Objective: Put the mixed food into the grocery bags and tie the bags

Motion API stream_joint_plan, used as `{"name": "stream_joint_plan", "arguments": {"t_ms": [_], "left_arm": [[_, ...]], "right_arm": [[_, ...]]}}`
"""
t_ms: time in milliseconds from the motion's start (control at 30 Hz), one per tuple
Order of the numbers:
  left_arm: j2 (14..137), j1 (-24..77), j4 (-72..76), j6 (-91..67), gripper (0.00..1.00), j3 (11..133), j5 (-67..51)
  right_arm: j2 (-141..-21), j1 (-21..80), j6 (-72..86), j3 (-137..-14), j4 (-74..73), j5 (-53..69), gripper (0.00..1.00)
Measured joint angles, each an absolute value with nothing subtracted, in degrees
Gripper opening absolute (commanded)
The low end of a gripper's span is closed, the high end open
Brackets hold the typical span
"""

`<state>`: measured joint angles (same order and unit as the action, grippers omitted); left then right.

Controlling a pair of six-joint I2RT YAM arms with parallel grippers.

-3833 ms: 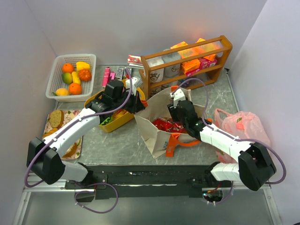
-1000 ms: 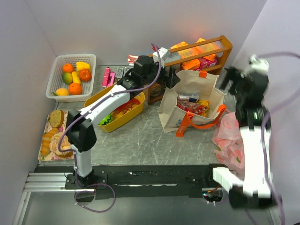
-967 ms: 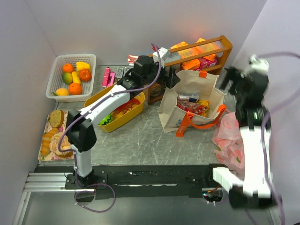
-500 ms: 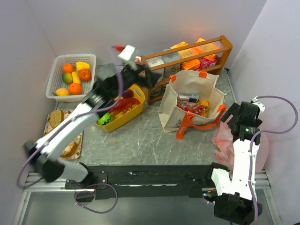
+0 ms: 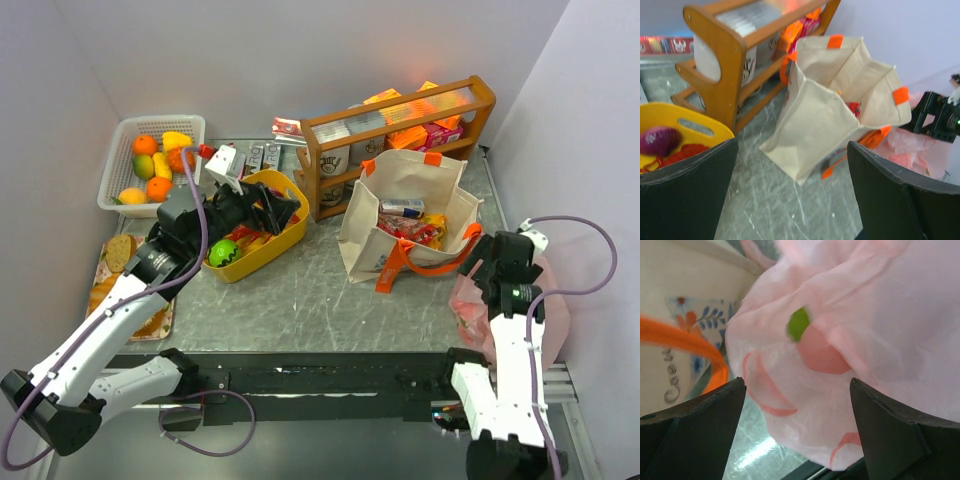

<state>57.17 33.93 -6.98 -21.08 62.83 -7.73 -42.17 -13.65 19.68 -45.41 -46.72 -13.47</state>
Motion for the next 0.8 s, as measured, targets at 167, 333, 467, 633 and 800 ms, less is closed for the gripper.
{"name": "stream_joint_plan", "arguments": {"t_ms": [167, 333, 467, 633, 800], "left_arm": [[55.9, 33.76, -9.47, -21.08, 0.96, 62.54, -9.45], [54.48, 33.76, -10.26, -20.71, 0.96, 62.06, -9.72], [53.87, 33.76, -11.03, -20.67, 0.96, 62.06, -9.76], [53.17, 33.76, -11.7, -20.6, 0.96, 62.04, -9.76], [52.9, 33.76, -11.9, -20.4, 0.96, 62.04, -9.72]], "right_arm": [[-39.38, -4.19, 19.79, -45.43, -47.31, -18.65, 0.9], [-45.12, 1.63, 21.96, -46.48, -49.74, -24.53, 0.91], [-50.57, 2.63, 23.88, -47.42, -51.92, -28.18, 0.83], [-54.37, 2.74, 26.44, -48.66, -54.96, -31.35, 0.62], [-56.45, 2.74, 28.62, -49.52, -56.82, -33.47, 0.33]]}}
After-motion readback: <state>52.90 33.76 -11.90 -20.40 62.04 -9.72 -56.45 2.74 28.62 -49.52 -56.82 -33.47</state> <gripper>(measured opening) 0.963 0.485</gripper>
